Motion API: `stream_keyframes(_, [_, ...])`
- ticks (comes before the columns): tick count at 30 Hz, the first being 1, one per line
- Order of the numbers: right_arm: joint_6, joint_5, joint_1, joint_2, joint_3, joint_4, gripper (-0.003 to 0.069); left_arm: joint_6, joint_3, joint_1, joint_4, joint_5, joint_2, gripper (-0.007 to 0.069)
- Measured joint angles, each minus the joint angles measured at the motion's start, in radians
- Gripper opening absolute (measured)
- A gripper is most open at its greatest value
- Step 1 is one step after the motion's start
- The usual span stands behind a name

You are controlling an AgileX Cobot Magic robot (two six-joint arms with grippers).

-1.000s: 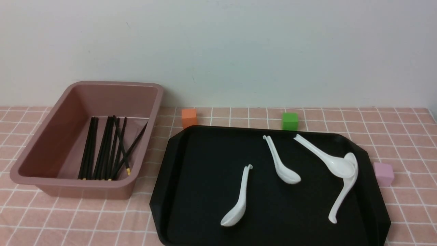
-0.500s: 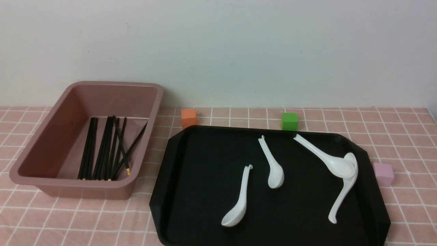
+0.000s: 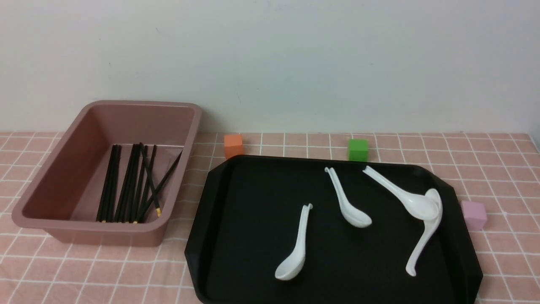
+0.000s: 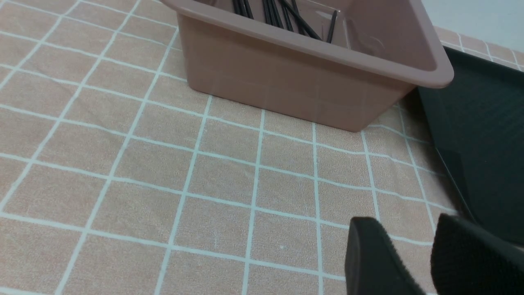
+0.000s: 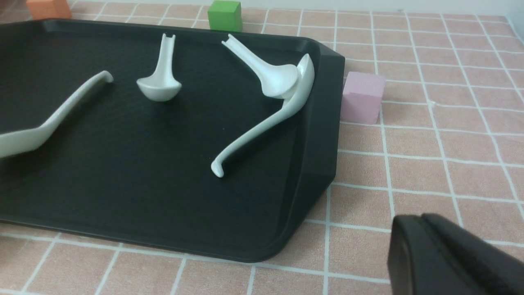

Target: On pink tablecloth take chopsticks from black tray and put them in box.

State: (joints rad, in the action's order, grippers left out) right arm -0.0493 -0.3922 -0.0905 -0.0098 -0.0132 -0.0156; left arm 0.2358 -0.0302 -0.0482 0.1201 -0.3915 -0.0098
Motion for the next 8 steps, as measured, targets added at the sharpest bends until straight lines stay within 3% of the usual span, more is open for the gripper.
stream_keyframes(8, [0.0,0.0,0.0,0.0,0.0,0.0,0.0047,0.0,0.0,0.0,0.0,0.0,0.0,0.0239])
